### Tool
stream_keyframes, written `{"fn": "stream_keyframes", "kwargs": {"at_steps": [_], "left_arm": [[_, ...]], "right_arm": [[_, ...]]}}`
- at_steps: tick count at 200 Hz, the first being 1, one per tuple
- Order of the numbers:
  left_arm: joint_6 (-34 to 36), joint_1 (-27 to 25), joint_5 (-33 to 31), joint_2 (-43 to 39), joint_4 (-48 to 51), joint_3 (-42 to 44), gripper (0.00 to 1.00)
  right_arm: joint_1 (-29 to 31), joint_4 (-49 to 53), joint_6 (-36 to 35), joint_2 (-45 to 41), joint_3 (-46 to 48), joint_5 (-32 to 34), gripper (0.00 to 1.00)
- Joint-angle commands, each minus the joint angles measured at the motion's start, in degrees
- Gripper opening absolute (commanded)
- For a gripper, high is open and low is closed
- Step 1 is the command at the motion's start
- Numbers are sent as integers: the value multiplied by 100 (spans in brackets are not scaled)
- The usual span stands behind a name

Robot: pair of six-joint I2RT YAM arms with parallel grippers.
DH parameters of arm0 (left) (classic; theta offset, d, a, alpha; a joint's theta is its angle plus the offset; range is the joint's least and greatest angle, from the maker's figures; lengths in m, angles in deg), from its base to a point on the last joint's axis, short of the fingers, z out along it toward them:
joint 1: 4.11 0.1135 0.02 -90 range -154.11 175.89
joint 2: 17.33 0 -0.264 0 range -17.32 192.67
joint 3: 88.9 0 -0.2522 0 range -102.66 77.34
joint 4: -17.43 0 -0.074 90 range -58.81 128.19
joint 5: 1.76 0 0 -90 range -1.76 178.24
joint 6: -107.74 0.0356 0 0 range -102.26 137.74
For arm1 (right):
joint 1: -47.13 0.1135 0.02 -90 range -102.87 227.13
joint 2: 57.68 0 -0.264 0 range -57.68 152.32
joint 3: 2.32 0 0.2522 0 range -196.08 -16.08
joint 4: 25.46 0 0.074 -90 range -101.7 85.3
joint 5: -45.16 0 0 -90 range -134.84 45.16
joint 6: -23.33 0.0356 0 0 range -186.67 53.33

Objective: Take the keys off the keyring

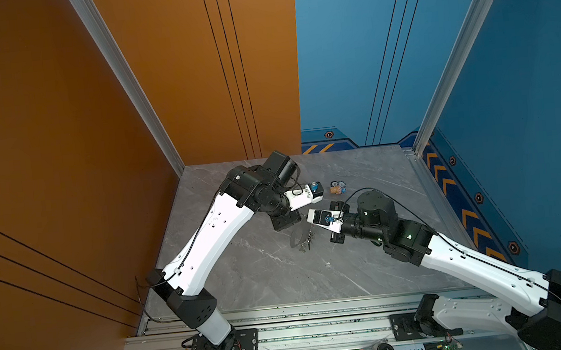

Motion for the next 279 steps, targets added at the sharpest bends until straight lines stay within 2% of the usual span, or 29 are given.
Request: {"fn": "stream_keyframes", "kwargs": {"at_steps": [1,24,53,125,167,212,242,261,279], "left_arm": [[45,300,-501,77,193,-192,0],[128,330,92,46,194,-112,0],[135,435,157,34,202,-12,0],[609,485,839,-129,193,295,0],[411,457,898,-142,198,241,0],[84,489,1565,-114,195,-150,0],[-65,476,1623,-167,186,-225,0],[-112,502,1613,-187,185,-338,0],[-172,520,1664,-176,185,-497,0]], "right_arm": [[24,-133,469,-273,61,-321,0],[-19,-763,812,-250,235,-312,0],[-149,-1448,1403,-217,327,-534,0],[-651,-1861,2134,-92,466,-1263,0],[-753,-2369,2645,27,454,-1455,0],[-805,-2665,2831,241,598,-1417,0],[-874,-3263,3338,429,707,-1495,0],[-869,-3446,3502,534,733,-1494,9],[-868,-3577,3574,578,822,-1413,12]]}}
